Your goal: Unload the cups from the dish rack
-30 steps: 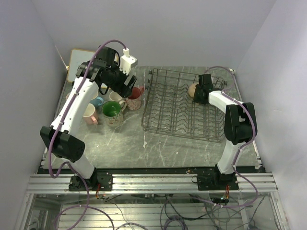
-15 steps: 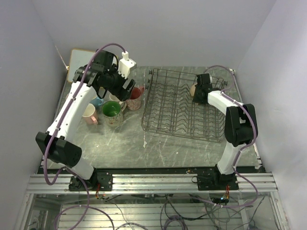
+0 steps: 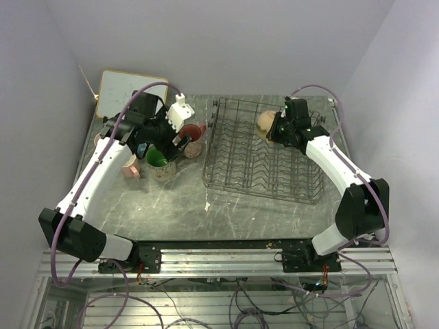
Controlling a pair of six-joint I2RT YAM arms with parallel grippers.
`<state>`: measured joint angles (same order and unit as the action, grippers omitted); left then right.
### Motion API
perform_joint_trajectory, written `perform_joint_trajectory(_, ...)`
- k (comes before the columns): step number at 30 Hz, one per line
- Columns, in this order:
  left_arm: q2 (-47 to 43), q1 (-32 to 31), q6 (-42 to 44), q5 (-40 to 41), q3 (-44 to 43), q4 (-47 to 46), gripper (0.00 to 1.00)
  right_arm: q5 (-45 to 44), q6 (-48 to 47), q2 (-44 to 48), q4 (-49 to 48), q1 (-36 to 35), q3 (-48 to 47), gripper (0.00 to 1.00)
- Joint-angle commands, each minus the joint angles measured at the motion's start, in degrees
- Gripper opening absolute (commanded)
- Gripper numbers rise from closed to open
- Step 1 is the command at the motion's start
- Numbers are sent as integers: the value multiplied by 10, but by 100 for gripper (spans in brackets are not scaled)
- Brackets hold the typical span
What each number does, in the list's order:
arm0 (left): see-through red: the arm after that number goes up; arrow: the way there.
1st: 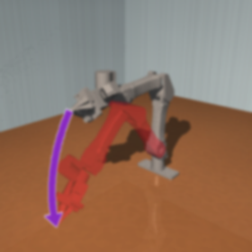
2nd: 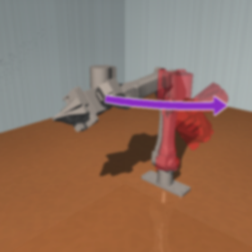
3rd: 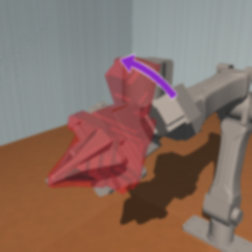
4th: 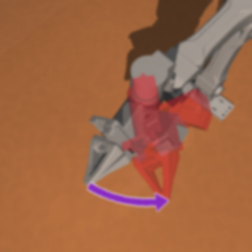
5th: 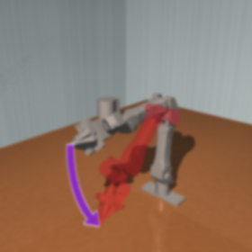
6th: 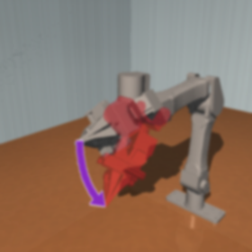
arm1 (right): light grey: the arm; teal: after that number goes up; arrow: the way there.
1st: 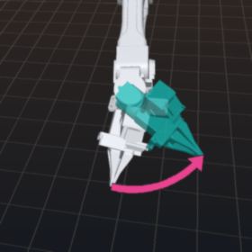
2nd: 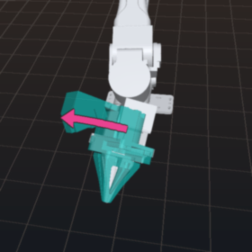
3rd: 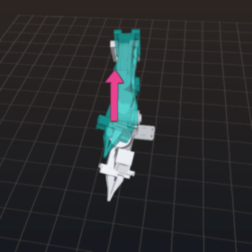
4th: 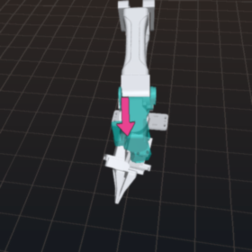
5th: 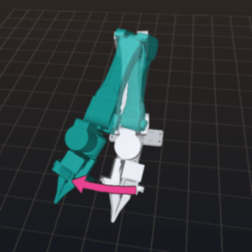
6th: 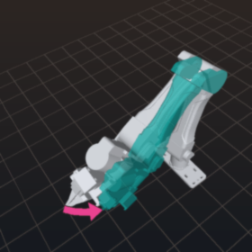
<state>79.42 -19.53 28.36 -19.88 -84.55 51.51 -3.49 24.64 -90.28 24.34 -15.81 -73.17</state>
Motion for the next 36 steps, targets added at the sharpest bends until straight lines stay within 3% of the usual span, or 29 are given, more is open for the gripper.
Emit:
perform_joint_trajectory(1,-32,4,39,-34,37,-63,99,133,79,51,-49,-13,21,0)
perform_joint_trajectory(8,-105,3,159,-24,130,-146,98,274,188,78,-111,-84,3,0)
perform_joint_trajectory(16,-254,2,257,-75,256,-284,98,420,485,107,-454,-141,127,0)
perform_joint_trajectory(23,-339,1,273,-91,315,-393,96,432,592,94,-589,-196,140,0)
perform_joint_trajectory(27,-356,1,287,-102,320,-410,96,425,633,85,-645,-229,138,0)
perform_joint_trajectory(36,-372,1,264,-100,308,-432,87,414,658,68,-676,-282,133,0)
